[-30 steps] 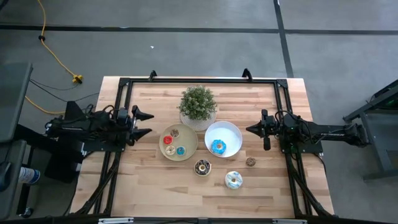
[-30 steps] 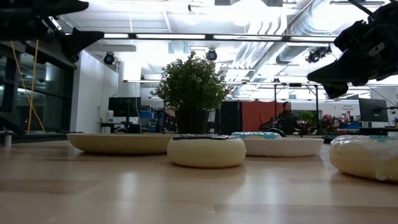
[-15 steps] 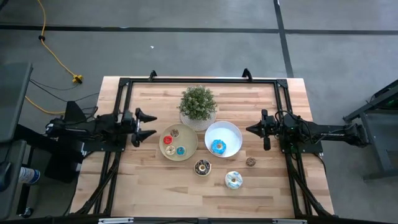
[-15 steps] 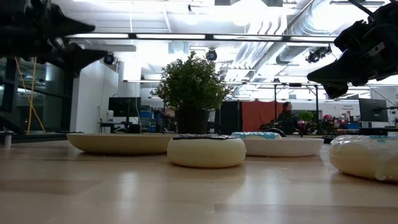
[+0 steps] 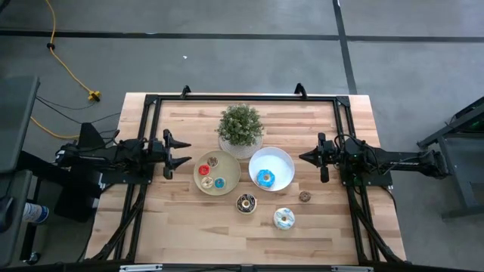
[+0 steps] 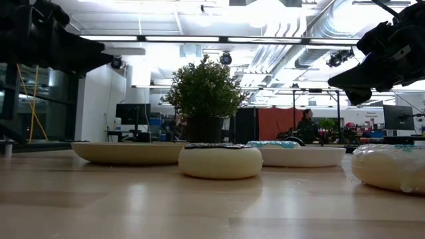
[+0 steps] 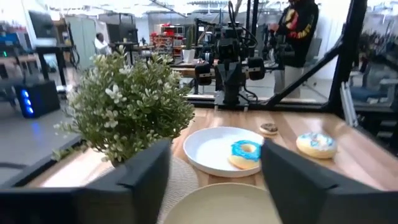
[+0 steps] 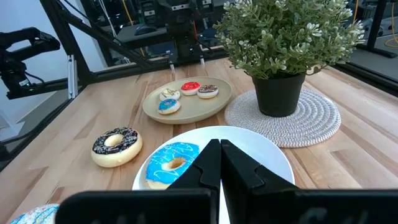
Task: Pick & Place donuts
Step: Put the small brown donut on the brown plate
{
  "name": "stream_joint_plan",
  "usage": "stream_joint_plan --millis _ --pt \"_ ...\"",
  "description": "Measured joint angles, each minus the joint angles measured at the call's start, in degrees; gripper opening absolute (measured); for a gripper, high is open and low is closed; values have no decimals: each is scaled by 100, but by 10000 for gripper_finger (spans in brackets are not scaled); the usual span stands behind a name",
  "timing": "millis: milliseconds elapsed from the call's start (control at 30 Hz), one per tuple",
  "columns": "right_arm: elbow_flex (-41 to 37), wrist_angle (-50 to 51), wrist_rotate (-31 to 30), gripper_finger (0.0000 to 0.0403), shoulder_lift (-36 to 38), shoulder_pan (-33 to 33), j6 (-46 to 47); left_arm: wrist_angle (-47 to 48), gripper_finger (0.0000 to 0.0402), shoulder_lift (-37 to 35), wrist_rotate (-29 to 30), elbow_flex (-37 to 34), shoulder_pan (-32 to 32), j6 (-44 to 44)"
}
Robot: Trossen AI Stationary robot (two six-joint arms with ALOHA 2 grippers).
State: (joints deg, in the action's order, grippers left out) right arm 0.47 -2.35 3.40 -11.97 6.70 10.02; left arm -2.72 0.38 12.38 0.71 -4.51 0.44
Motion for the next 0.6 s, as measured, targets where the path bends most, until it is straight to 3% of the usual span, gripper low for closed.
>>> stream_joint_plan --millis 267,433,600 --pt "0 0 0 0 0 2 0 33 20 0 -208 -4 0 238" --pt "0 0 0 0 0 2 0 123 17 175 -693 -4 2 265" --pt "0 0 0 0 0 0 -2 186 5 919 -1051 -4 2 277"
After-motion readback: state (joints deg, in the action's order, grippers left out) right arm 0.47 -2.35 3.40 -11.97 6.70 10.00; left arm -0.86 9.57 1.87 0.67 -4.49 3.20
